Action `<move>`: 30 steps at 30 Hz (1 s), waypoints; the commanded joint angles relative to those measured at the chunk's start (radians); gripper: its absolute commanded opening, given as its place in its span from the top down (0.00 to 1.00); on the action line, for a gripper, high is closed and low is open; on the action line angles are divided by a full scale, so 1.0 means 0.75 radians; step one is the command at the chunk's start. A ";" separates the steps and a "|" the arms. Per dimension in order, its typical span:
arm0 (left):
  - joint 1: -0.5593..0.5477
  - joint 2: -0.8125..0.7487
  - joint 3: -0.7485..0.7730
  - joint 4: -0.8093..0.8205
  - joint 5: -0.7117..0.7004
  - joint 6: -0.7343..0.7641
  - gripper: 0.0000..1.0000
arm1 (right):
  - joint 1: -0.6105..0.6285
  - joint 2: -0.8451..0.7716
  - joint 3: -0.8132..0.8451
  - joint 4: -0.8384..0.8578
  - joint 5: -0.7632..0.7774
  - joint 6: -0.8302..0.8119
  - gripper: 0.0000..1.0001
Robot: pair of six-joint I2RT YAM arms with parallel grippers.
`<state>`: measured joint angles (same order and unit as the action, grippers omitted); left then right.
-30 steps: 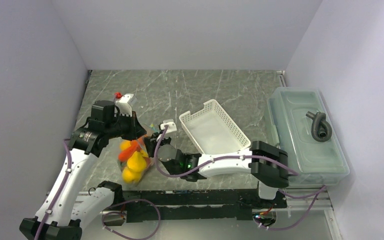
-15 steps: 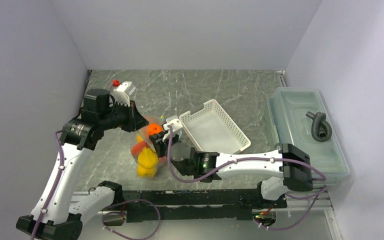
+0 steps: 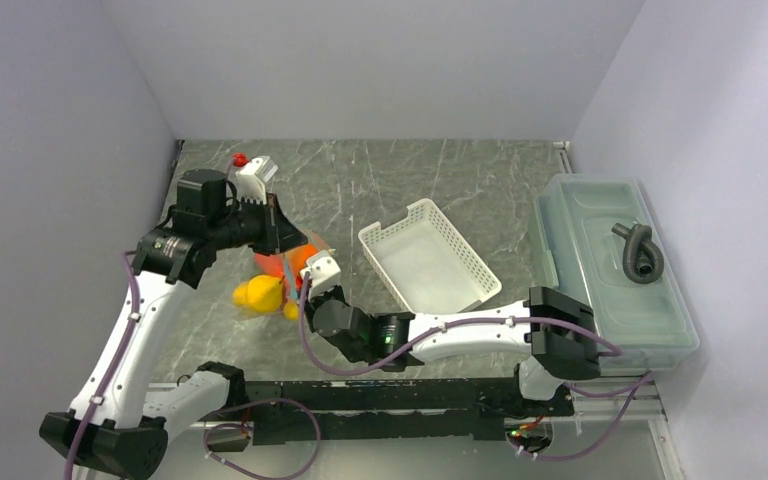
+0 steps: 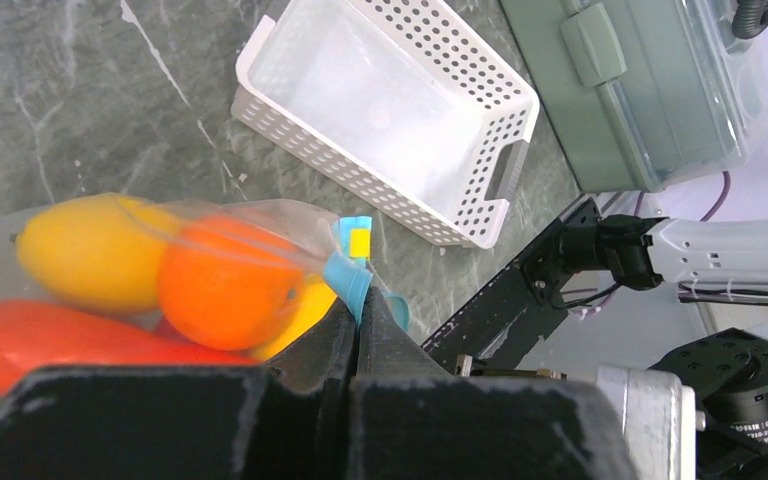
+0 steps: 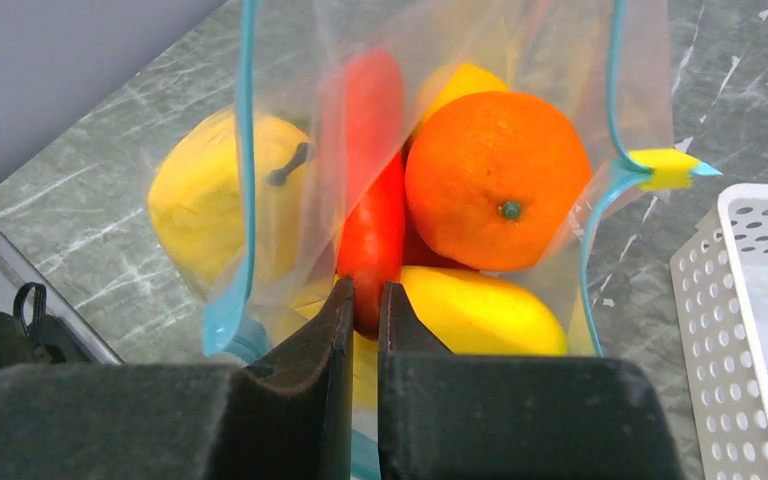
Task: Place the food in the zip-top bag and seal the zipper
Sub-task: Place the fake vegetable in the zipper food storage bag.
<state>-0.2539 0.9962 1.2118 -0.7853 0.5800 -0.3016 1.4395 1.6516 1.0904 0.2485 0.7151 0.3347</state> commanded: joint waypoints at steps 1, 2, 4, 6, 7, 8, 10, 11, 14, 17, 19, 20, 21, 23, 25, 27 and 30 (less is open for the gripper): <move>-0.001 0.006 0.035 0.283 0.177 -0.062 1.00 | 0.025 0.004 0.031 -0.074 -0.056 -0.013 1.00; -0.001 0.007 0.038 0.286 0.188 -0.067 1.00 | 0.025 0.020 0.049 -0.087 -0.036 -0.003 1.00; -0.001 0.005 0.046 0.280 0.209 -0.072 1.00 | 0.026 0.024 0.048 -0.064 0.008 -0.001 1.00; -0.001 -0.003 0.039 0.276 0.210 -0.070 1.00 | 0.026 0.016 0.036 -0.023 0.017 -0.003 1.00; -0.001 -0.008 0.036 0.268 0.204 -0.064 1.00 | 0.026 0.013 0.038 -0.021 0.021 0.000 1.00; -0.001 -0.009 0.034 0.256 0.200 -0.052 1.00 | 0.025 0.008 0.042 -0.025 0.036 0.007 1.00; -0.001 -0.014 0.032 0.225 0.188 -0.035 1.00 | 0.026 -0.010 0.034 -0.022 0.046 0.017 1.00; -0.001 -0.018 0.030 0.219 0.178 -0.029 1.00 | 0.026 -0.026 0.024 -0.014 0.048 0.016 0.98; -0.001 -0.034 0.018 0.196 0.141 -0.004 1.00 | 0.026 -0.083 -0.003 -0.015 0.059 0.022 0.83; -0.001 -0.049 0.005 0.167 0.099 0.029 1.00 | 0.025 -0.141 -0.013 -0.049 0.080 0.029 0.72; -0.001 -0.057 -0.004 0.149 0.076 0.045 1.00 | 0.025 -0.182 -0.020 -0.081 0.094 0.035 0.63; -0.001 -0.060 -0.008 0.139 0.069 0.052 1.00 | 0.025 -0.200 -0.020 -0.097 0.102 0.037 0.59; -0.001 -0.062 -0.010 0.133 0.061 0.056 1.00 | 0.025 -0.218 -0.021 -0.116 0.113 0.038 0.57; -0.001 -0.062 -0.011 0.122 0.047 0.066 1.00 | 0.026 -0.253 -0.023 -0.142 0.126 0.038 0.53; -0.001 -0.061 -0.011 0.115 0.037 0.070 1.00 | 0.026 -0.290 -0.026 -0.163 0.135 0.037 0.51; -0.001 -0.060 -0.009 0.109 0.031 0.073 1.00 | 0.026 -0.332 -0.032 -0.178 0.140 0.031 0.50; -0.001 -0.058 -0.004 0.106 0.039 0.073 1.00 | 0.025 -0.378 -0.027 -0.222 0.157 0.028 0.49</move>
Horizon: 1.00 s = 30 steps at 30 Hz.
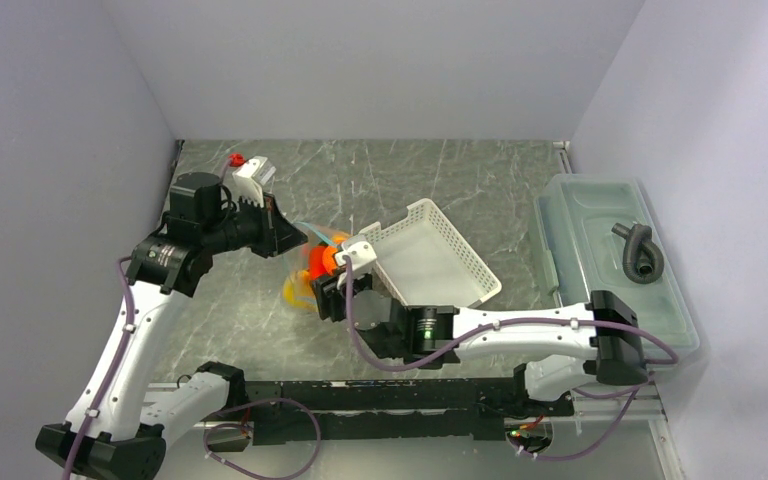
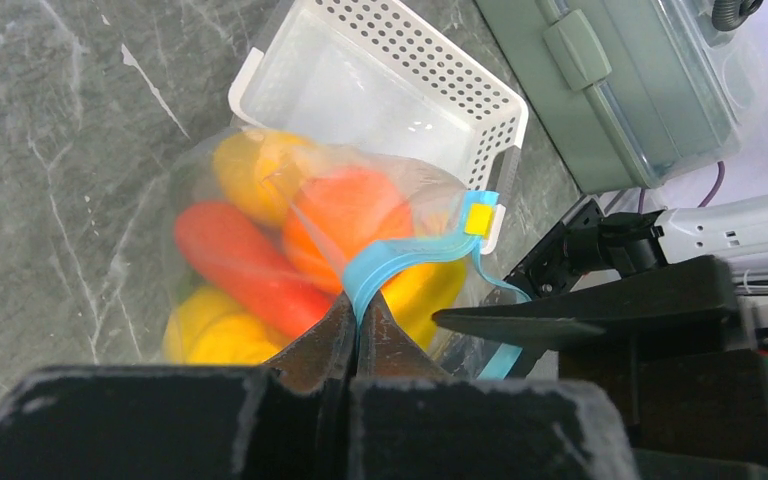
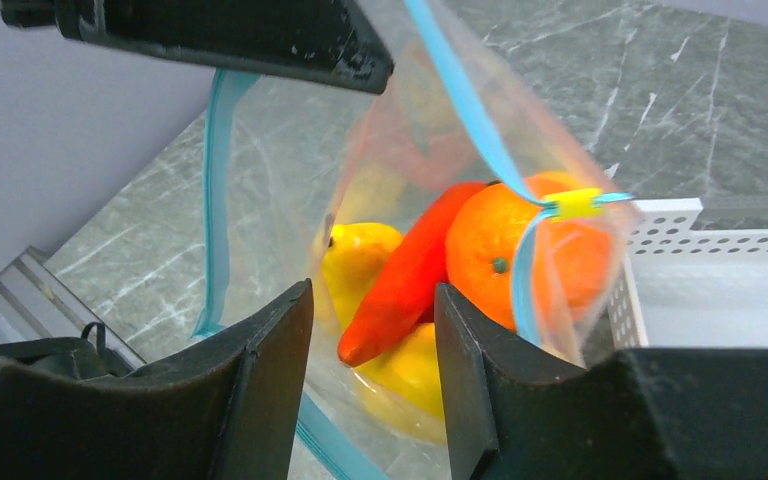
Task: Place the food in the zip-top bag and seal the zipper
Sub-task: Place the fake vegetable in the zipper food storage bag, then zip the zipper food storage bag at the center of the board.
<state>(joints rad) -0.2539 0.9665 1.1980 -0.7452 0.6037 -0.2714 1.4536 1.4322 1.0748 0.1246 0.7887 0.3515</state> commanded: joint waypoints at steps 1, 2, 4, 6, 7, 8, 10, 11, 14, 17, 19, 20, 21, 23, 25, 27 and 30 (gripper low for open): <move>-0.001 -0.017 0.016 0.054 0.013 0.031 1.00 | 0.006 -0.099 -0.003 -0.073 0.061 0.006 0.49; -0.001 -0.017 0.018 0.055 0.017 0.028 1.00 | 0.007 -0.115 0.000 -0.089 0.061 0.008 0.49; -0.001 -0.012 0.025 0.050 0.027 0.026 1.00 | 0.007 -0.148 -0.001 -0.115 0.060 0.015 0.48; -0.001 -0.003 0.032 0.040 0.031 0.026 1.00 | 0.007 -0.182 -0.012 -0.129 0.055 0.020 0.47; -0.001 0.002 0.036 0.034 0.035 0.029 1.00 | 0.005 -0.203 -0.018 -0.133 0.054 0.022 0.47; -0.001 0.008 0.042 0.025 0.038 0.032 1.00 | 0.007 -0.219 -0.025 -0.137 0.052 0.022 0.46; -0.001 0.023 0.052 -0.001 0.047 0.042 1.00 | 0.007 -0.259 -0.037 -0.146 0.050 0.012 0.45; -0.001 0.037 0.059 -0.015 0.052 0.048 1.00 | 0.007 -0.275 -0.040 -0.155 0.052 0.004 0.44; -0.001 0.063 0.070 -0.056 0.063 0.064 1.00 | 0.005 -0.317 -0.041 -0.206 0.085 -0.015 0.43; -0.001 0.063 0.062 -0.067 0.066 0.067 1.00 | 0.004 -0.350 -0.034 -0.257 0.106 -0.045 0.40; -0.001 0.057 0.051 -0.066 0.074 0.068 1.00 | 0.001 -0.364 -0.020 -0.305 0.106 -0.075 0.39; -0.001 0.054 0.050 -0.068 0.079 0.068 1.00 | 0.001 -0.369 -0.009 -0.339 0.100 -0.094 0.38; -0.001 0.053 0.049 -0.071 0.088 0.069 1.00 | -0.001 -0.372 0.005 -0.372 0.102 -0.108 0.37; -0.001 0.055 0.051 -0.082 0.108 0.073 1.00 | -0.001 -0.382 0.023 -0.422 0.107 -0.146 0.37; -0.001 0.055 0.056 -0.094 0.125 0.080 1.00 | -0.002 -0.403 0.027 -0.452 0.088 -0.202 0.36; -0.001 0.054 0.060 -0.105 0.149 0.083 1.00 | -0.003 -0.430 0.023 -0.469 0.057 -0.257 0.36; -0.001 0.053 0.059 -0.114 0.191 0.094 1.00 | -0.003 -0.479 0.014 -0.483 0.017 -0.336 0.35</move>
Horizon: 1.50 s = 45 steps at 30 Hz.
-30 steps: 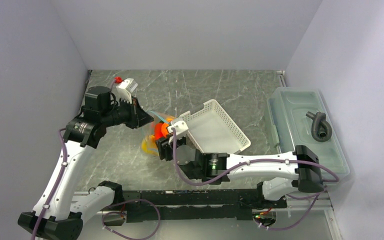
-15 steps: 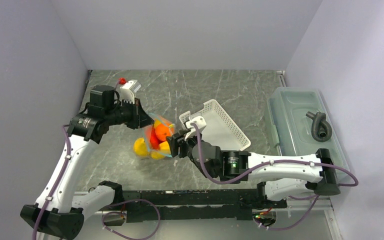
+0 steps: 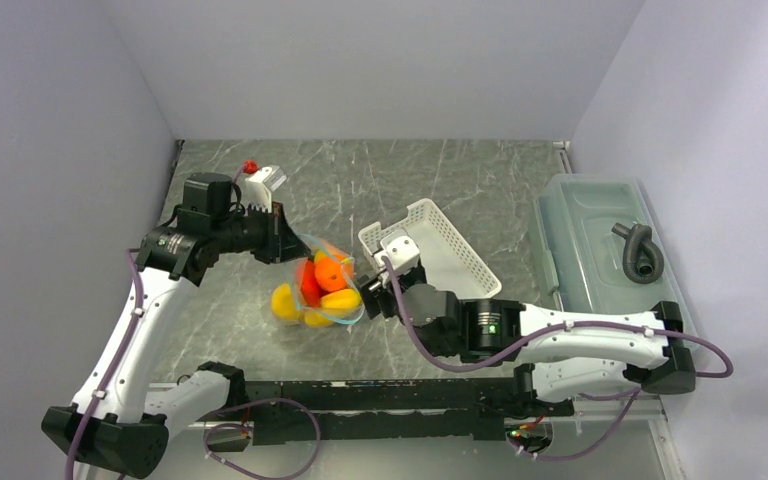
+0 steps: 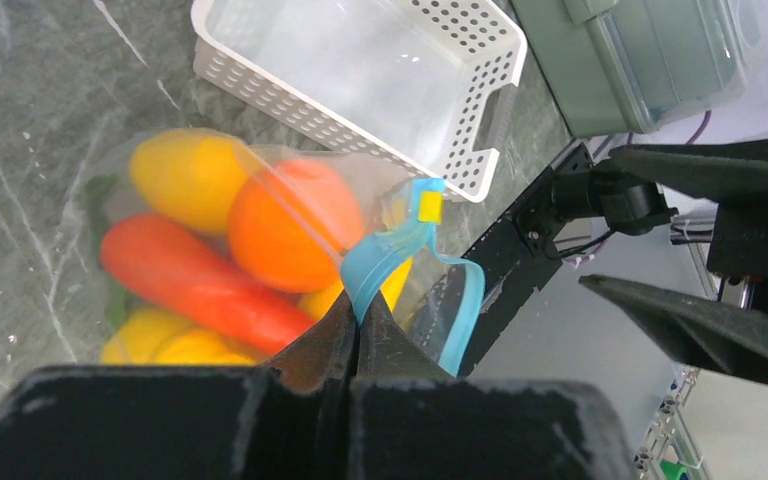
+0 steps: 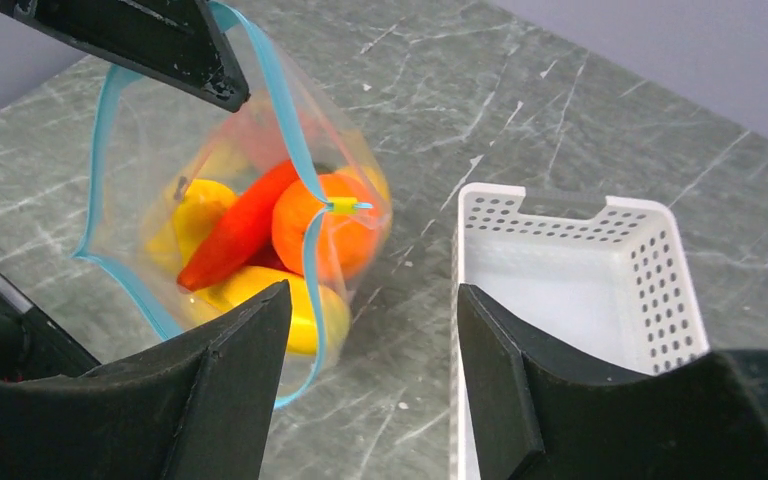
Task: Place the food in the zip-top bag and seal the zipper
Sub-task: Zip the zipper food storage bag at the center of the board.
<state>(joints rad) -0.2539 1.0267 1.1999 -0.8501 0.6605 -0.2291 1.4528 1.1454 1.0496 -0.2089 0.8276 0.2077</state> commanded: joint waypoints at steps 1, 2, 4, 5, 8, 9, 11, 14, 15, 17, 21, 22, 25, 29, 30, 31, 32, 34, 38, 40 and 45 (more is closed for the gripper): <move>-0.001 -0.027 0.057 0.026 0.129 0.039 1.00 | -0.002 -0.110 0.046 -0.043 -0.051 -0.172 0.35; -0.001 -0.027 0.056 0.027 0.145 0.039 1.00 | -0.002 -0.122 0.043 -0.046 -0.069 -0.201 0.35; -0.001 -0.027 0.052 0.031 0.183 0.039 1.00 | -0.002 -0.139 0.043 -0.062 -0.101 -0.253 0.35; -0.001 -0.027 0.051 0.030 0.208 0.042 1.00 | -0.002 -0.146 0.044 -0.070 -0.118 -0.282 0.35; -0.001 -0.019 0.058 0.009 0.243 0.053 1.00 | -0.004 -0.164 0.047 -0.112 -0.181 -0.384 0.33; -0.001 -0.018 0.058 0.006 0.251 0.055 1.00 | -0.004 -0.176 0.044 -0.116 -0.221 -0.418 0.32; -0.001 -0.022 0.055 0.006 0.266 0.054 1.00 | -0.003 -0.196 0.035 -0.129 -0.294 -0.494 0.32; -0.001 -0.027 0.051 0.007 0.303 0.053 1.00 | -0.002 -0.224 0.044 -0.164 -0.378 -0.558 0.31; -0.001 -0.027 0.052 0.008 0.321 0.052 1.00 | -0.003 -0.231 0.057 -0.182 -0.399 -0.575 0.31; -0.001 -0.027 0.052 0.009 0.357 0.050 1.00 | -0.004 -0.245 0.078 -0.215 -0.456 -0.617 0.31; -0.001 -0.045 0.035 0.030 0.438 0.036 1.00 | -0.003 -0.277 0.127 -0.319 -0.645 -0.729 0.35; -0.002 -0.051 0.025 0.042 0.460 0.031 1.00 | -0.002 -0.284 0.142 -0.346 -0.684 -0.755 0.35; -0.003 -0.067 0.002 0.067 0.516 0.012 0.99 | -0.002 -0.292 0.163 -0.425 -0.793 -0.832 0.35; -0.009 -0.089 -0.015 0.071 0.528 0.002 0.99 | -0.002 -0.269 0.184 -0.497 -0.890 -0.944 0.36; -0.013 -0.095 -0.020 0.073 0.534 -0.002 0.99 | -0.002 -0.259 0.187 -0.508 -0.900 -0.974 0.35; -0.016 -0.099 -0.023 0.072 0.541 -0.003 0.99 | -0.002 -0.250 0.191 -0.517 -0.908 -1.003 0.35; -0.018 -0.102 -0.024 0.068 0.545 -0.002 0.99 | -0.003 -0.239 0.196 -0.526 -0.918 -1.031 0.35; -0.028 -0.111 -0.028 0.060 0.551 -0.002 0.99 | -0.002 -0.216 0.209 -0.552 -0.955 -1.102 0.35; -0.045 -0.132 -0.029 0.041 0.553 0.001 1.00 | -0.002 -0.158 0.247 -0.562 -0.991 -1.215 0.35; -0.053 -0.147 -0.036 0.036 0.545 0.000 1.00 | -0.002 -0.117 0.288 -0.583 -0.995 -1.260 0.35; -0.082 -0.189 -0.068 0.043 0.535 -0.002 1.00 | -0.004 0.016 0.439 -0.666 -0.987 -1.335 0.43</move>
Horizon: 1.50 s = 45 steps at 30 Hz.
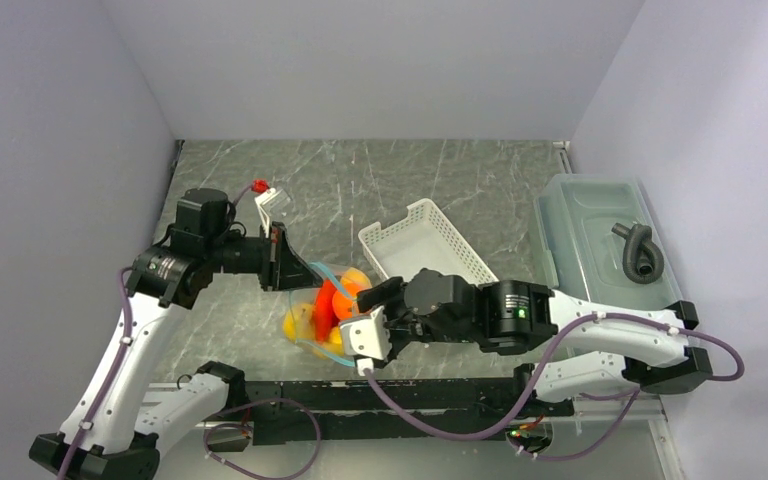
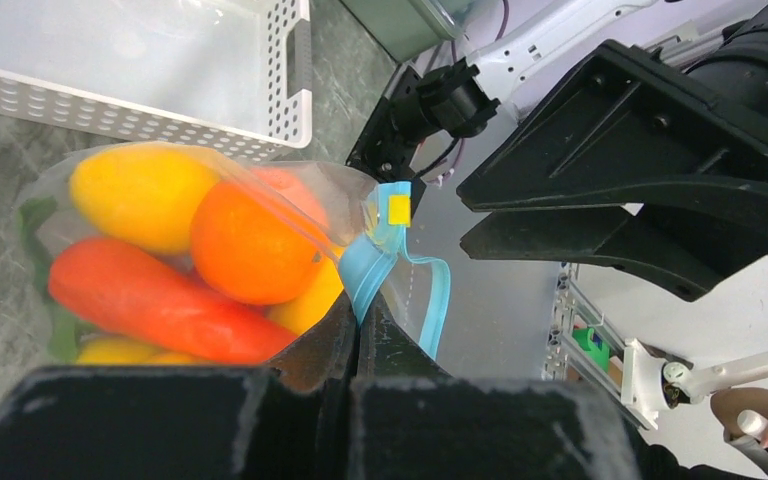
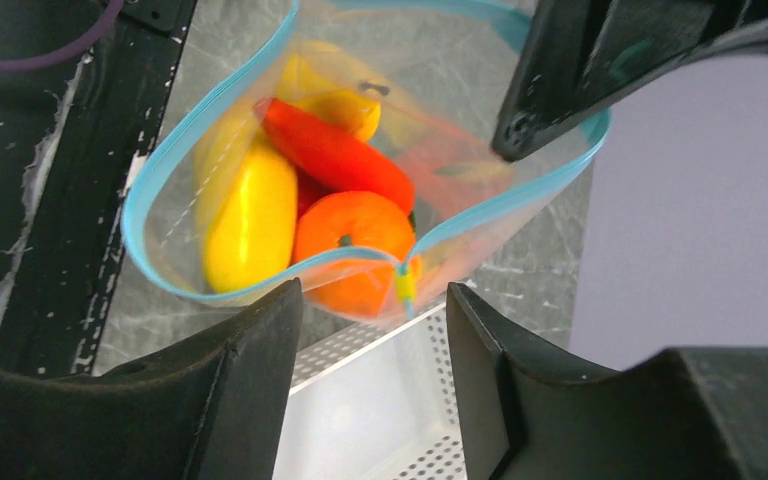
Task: Place the food in the zip-top bag and seal the zipper
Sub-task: Zip the zipper food storage bag at the center of the board.
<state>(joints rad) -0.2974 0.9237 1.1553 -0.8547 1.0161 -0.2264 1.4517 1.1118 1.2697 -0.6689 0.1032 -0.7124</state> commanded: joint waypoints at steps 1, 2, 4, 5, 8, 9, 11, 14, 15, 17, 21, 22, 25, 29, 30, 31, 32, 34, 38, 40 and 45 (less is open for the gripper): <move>-0.031 -0.058 -0.011 0.049 0.057 -0.006 1.00 | -0.003 0.082 0.166 -0.071 -0.021 -0.117 0.45; -0.040 -0.062 -0.011 0.045 0.054 -0.005 1.00 | -0.003 0.100 0.182 -0.087 -0.023 -0.126 0.47; -0.062 -0.068 -0.004 0.034 0.042 0.004 1.00 | -0.003 0.131 0.207 -0.115 -0.019 -0.138 0.51; -0.073 -0.070 0.004 0.027 0.033 0.010 1.00 | -0.004 0.144 0.215 -0.125 -0.019 -0.142 0.53; -0.107 -0.074 0.018 0.004 0.013 0.026 1.00 | -0.003 0.166 0.222 -0.143 -0.018 -0.142 0.54; -0.116 -0.074 0.022 0.001 0.008 0.028 1.00 | -0.003 0.164 0.214 -0.138 -0.013 -0.142 0.54; -0.129 -0.078 0.025 -0.005 0.002 0.034 1.00 | -0.004 0.158 0.194 -0.126 -0.002 -0.147 0.54; -0.140 -0.081 0.026 -0.007 0.003 0.037 1.00 | -0.010 0.148 0.168 -0.116 0.013 -0.154 0.54; -0.144 -0.082 0.027 -0.006 0.003 0.038 1.00 | -0.014 0.146 0.163 -0.116 0.015 -0.156 0.54; -0.149 -0.083 0.026 -0.007 0.001 0.040 1.00 | -0.021 0.142 0.151 -0.116 0.010 -0.155 0.56; -0.160 -0.082 0.028 -0.011 -0.006 0.044 1.00 | -0.023 0.153 0.146 -0.143 -0.030 -0.140 0.62; -0.162 -0.082 0.030 -0.012 -0.007 0.045 1.00 | -0.024 0.155 0.142 -0.145 -0.031 -0.136 0.64; -0.165 -0.082 0.033 -0.016 -0.008 0.047 1.00 | -0.025 0.151 0.111 -0.134 -0.028 -0.132 0.72; -0.168 -0.079 0.040 -0.023 -0.017 0.050 1.00 | -0.025 0.135 0.069 -0.107 -0.024 -0.121 0.75; -0.168 -0.075 0.043 -0.026 -0.019 0.051 1.00 | -0.025 0.132 0.059 -0.097 -0.022 -0.118 0.75; -0.168 -0.073 0.045 -0.027 -0.018 0.051 1.00 | -0.025 0.128 0.049 -0.087 -0.021 -0.116 0.75; -0.168 -0.069 0.048 -0.028 -0.016 0.051 1.00 | -0.026 0.125 0.040 -0.078 -0.017 -0.116 0.75; -0.168 -0.065 0.049 -0.029 -0.011 0.054 1.00 | -0.027 0.119 0.022 -0.058 -0.004 -0.114 0.75; -0.168 -0.068 0.049 -0.026 -0.007 0.050 1.00 | -0.031 0.111 0.004 -0.025 0.003 -0.117 0.88; -0.168 -0.068 0.048 -0.025 -0.007 0.054 1.00 | -0.033 0.113 0.008 -0.021 0.006 -0.116 1.00; -0.168 -0.069 0.043 -0.031 -0.027 0.057 1.00 | -0.037 0.079 0.021 -0.015 0.049 -0.109 1.00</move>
<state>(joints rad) -0.4213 0.8852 1.1431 -0.9104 0.9703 -0.2035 1.4292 1.2201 1.2774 -0.7139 0.1070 -0.8024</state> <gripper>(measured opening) 0.012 0.061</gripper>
